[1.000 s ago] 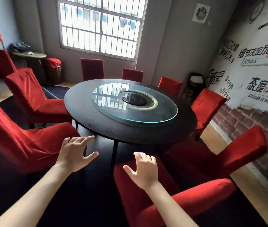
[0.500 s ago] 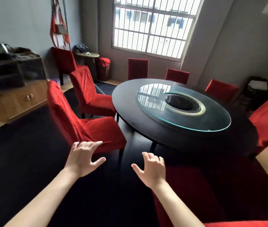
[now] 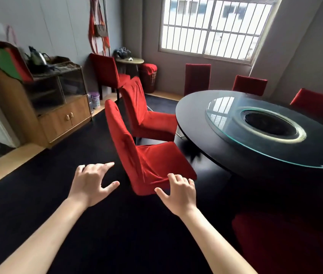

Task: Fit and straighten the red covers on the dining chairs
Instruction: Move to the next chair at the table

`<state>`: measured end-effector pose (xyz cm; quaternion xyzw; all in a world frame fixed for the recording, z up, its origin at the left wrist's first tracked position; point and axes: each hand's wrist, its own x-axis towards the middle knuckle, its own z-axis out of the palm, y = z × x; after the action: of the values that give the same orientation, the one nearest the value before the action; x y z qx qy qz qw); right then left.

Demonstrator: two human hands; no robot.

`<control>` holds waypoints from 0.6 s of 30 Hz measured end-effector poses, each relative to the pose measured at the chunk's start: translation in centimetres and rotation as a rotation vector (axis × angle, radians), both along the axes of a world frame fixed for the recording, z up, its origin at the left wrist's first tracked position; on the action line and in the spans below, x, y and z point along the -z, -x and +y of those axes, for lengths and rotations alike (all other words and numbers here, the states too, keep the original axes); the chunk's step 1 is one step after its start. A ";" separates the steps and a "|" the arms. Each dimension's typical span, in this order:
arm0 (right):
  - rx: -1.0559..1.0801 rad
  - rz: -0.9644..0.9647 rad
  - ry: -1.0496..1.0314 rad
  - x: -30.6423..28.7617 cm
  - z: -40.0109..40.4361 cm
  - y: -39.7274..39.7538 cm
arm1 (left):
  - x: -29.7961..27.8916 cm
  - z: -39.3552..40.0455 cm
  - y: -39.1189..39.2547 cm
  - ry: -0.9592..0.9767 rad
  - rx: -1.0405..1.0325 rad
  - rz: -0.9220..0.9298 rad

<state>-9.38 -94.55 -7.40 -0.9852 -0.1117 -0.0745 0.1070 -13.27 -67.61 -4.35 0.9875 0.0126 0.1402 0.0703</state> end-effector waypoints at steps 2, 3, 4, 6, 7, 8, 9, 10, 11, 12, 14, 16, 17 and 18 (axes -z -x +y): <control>0.017 0.007 -0.009 -0.2 3.5 -1.6 | -0.1 3.5 -2.8 -0.002 -0.017 0.004; 0.023 0.010 -0.007 -0.4 5.0 -2.5 | -0.1 4.7 -4.2 -0.005 -0.014 0.008; 0.032 0.008 -0.008 -0.5 6.3 -3.4 | -0.1 5.5 -5.7 -0.005 -0.006 0.012; 0.048 -0.005 -0.017 -1.1 8.6 -5.7 | -0.2 6.8 -8.9 -0.011 0.030 0.002; 0.055 -0.010 -0.024 -1.4 9.5 -6.9 | -0.2 7.3 -10.5 -0.008 0.052 -0.008; 0.063 -0.019 -0.026 -1.7 10.4 -8.4 | -0.2 7.7 -12.2 -0.006 0.078 -0.022; 0.072 -0.028 -0.026 -1.8 11.2 -9.9 | -0.2 8.1 -13.8 -0.007 0.104 -0.033; 0.082 -0.036 -0.024 -1.8 12.0 -11.4 | -0.1 8.6 -15.6 -0.011 0.129 -0.042; 0.092 -0.042 -0.025 -1.9 12.8 -13.1 | -0.1 9.2 -17.3 -0.017 0.151 -0.048; 0.102 -0.045 -0.026 -1.9 13.6 -14.8 | 0.0 9.8 -19.1 -0.021 0.168 -0.050; 0.119 -0.066 -0.025 -2.0 15.3 -18.5 | -0.2 11.5 -22.9 -0.034 0.191 -0.053; 0.141 -0.069 -0.028 -2.2 17.0 -22.2 | -0.6 13.3 -26.7 -0.051 0.204 -0.045; 0.149 -0.066 -0.040 -2.3 17.9 -23.7 | -0.8 14.2 -28.5 -0.063 0.214 -0.038; 0.158 -0.074 -0.062 -2.4 18.7 -25.2 | -0.9 15.3 -30.4 -0.069 0.224 -0.041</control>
<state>15.79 -75.81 -5.04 -0.9837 -0.0350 -0.1224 0.1271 17.14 -52.33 -3.43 0.9815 -0.1039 0.1520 0.0518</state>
